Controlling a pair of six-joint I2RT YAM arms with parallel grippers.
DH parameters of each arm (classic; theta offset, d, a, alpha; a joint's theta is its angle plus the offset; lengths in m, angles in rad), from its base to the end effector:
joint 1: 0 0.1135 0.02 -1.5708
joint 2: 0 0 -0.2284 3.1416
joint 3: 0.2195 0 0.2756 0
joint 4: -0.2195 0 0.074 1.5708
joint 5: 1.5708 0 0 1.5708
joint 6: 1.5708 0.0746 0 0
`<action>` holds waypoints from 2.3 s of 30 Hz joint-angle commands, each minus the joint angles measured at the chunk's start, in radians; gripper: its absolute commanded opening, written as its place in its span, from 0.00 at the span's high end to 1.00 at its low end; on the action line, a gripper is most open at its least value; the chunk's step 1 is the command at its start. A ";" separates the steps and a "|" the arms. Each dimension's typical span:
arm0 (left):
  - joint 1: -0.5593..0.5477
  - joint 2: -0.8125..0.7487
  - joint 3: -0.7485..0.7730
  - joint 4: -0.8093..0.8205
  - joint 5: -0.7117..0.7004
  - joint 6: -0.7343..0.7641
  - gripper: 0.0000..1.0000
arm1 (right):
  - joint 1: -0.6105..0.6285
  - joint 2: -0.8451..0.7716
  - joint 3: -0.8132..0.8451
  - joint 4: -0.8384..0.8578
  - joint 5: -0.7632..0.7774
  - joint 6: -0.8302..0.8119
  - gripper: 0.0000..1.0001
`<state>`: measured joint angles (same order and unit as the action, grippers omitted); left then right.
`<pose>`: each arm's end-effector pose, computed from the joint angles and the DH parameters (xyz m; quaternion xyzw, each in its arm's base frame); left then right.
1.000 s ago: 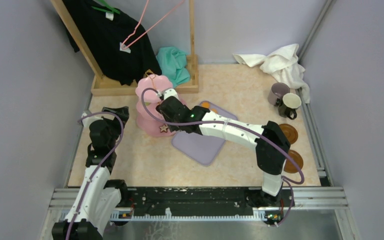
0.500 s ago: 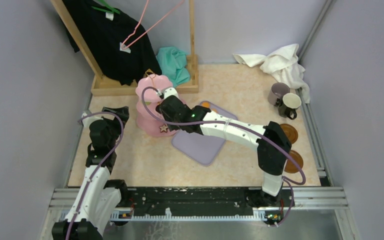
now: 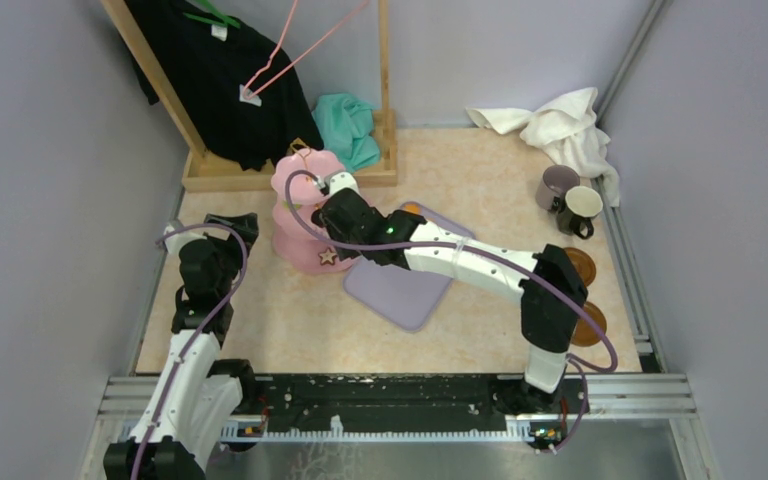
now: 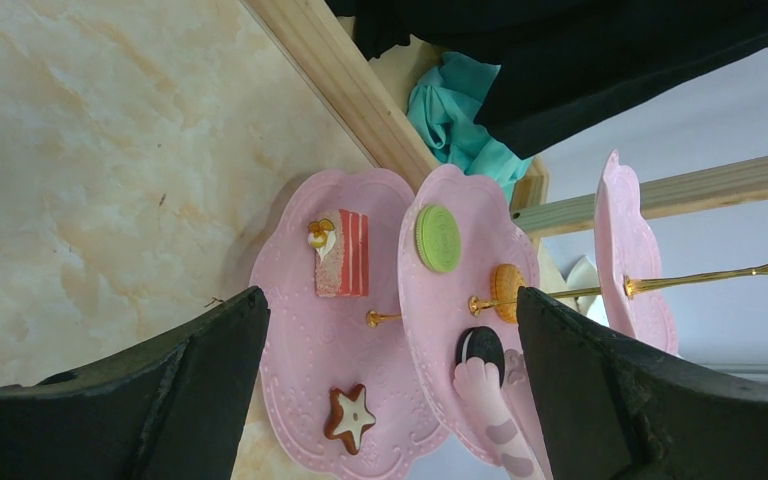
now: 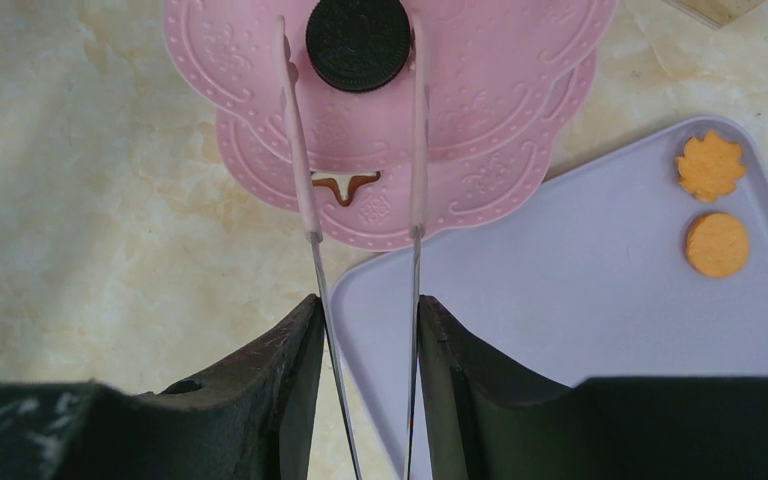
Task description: Serve the afternoon tea
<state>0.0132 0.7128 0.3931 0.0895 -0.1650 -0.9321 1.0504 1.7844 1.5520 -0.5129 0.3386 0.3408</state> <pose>0.2649 0.0158 0.2016 -0.4011 0.6720 -0.2167 0.5835 0.2453 0.3782 0.2352 -0.2503 0.8702 0.1349 0.4024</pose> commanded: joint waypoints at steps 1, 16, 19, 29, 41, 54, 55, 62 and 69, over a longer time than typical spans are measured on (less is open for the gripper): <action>0.006 0.001 0.007 0.028 -0.002 -0.002 0.02 | -0.001 -0.086 0.011 0.054 0.006 -0.007 0.61; 0.006 0.003 0.009 0.027 -0.002 0.000 0.02 | 0.006 -0.123 -0.020 0.066 0.015 -0.011 0.63; 0.005 0.004 0.010 0.026 -0.002 0.002 0.02 | 0.010 -0.149 -0.030 0.071 0.019 -0.011 0.63; 0.006 0.001 0.010 0.024 -0.005 0.005 0.02 | 0.040 -0.211 -0.053 0.076 0.055 -0.019 0.64; 0.007 0.000 0.009 0.027 -0.005 0.009 0.02 | 0.063 -0.333 -0.155 0.120 0.086 -0.028 0.71; 0.006 -0.004 0.004 0.035 0.000 0.016 0.02 | 0.079 -0.568 -0.485 0.126 0.262 0.046 0.71; 0.006 -0.003 0.003 0.038 0.003 0.017 0.02 | 0.073 -0.581 -0.523 0.130 0.274 0.058 0.71; 0.006 -0.006 -0.008 0.055 0.023 0.018 0.02 | -0.007 -0.596 -0.719 0.213 0.271 0.126 0.71; 0.006 -0.006 -0.012 0.062 0.029 0.017 0.03 | -0.064 -0.531 -0.800 0.246 0.233 0.176 0.69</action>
<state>0.0132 0.7177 0.3931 0.1135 -0.1532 -0.9260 1.0077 1.2320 0.7658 -0.3542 0.5770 0.4675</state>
